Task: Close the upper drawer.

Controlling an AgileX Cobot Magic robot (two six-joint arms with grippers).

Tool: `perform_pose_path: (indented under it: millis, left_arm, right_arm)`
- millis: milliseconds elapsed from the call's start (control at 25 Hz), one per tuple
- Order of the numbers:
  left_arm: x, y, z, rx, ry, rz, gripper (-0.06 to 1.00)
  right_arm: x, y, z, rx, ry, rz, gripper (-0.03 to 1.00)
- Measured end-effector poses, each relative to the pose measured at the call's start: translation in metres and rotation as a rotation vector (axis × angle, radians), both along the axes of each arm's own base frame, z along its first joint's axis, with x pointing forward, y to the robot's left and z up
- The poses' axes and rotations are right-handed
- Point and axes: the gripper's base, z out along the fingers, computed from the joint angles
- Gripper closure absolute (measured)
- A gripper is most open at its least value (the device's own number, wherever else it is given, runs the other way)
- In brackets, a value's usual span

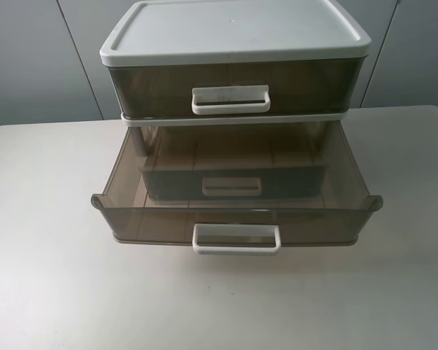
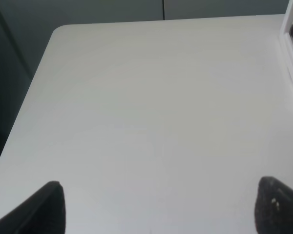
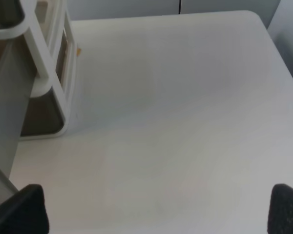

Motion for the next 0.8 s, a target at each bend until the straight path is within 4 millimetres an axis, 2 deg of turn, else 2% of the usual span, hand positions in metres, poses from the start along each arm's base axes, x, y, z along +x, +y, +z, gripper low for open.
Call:
perform_pose_path:
  millis: [200, 800]
  left_arm:
    - [0.000, 0.000, 0.000, 0.000, 0.000, 0.000, 0.20]
    - [0.000, 0.000, 0.000, 0.000, 0.000, 0.000, 0.20]
  right_arm:
    - [-0.011, 0.001, -0.004, -0.002, -0.066, -0.001, 0.29]
    - [-0.012, 0.001, -0.004, -0.005, -0.073, -0.002, 0.29]
